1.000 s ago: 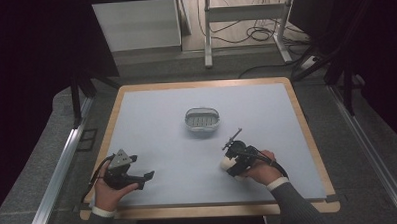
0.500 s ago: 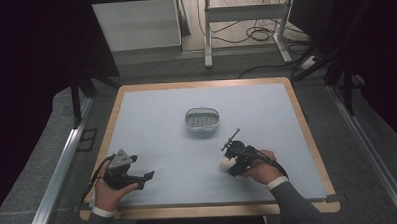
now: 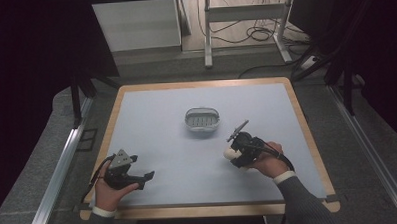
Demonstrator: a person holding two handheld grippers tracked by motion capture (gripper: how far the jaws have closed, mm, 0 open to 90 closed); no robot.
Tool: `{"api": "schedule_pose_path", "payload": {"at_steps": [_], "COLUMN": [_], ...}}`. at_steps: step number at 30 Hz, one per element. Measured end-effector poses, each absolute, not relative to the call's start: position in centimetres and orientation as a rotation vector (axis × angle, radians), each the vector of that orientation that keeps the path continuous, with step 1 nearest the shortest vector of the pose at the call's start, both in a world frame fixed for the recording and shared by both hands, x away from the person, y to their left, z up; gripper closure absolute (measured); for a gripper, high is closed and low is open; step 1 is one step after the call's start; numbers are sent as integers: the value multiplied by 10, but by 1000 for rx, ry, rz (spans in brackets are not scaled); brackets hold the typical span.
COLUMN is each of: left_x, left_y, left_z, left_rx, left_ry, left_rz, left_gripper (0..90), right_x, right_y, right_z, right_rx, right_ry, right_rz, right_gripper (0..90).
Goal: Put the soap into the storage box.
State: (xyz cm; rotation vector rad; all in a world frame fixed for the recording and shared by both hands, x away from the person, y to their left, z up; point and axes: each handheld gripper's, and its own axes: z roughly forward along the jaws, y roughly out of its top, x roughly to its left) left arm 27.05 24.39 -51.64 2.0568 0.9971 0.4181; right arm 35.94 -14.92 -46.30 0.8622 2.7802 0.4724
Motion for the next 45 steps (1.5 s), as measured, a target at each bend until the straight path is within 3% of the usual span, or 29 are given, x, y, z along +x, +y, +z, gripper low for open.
{"api": "schedule_pose_path", "payload": {"at_steps": [45], "left_x": [271], "left_y": [245], "left_z": [-517], "left_rx": [2059], "left_ry": [1003], "left_rz": [417], "left_gripper": [113], "right_x": [397], "right_y": [-138], "right_z": [-436], "right_rx": [764], "right_ry": [2743], "right_rz": [488], "right_gripper": [497]}}
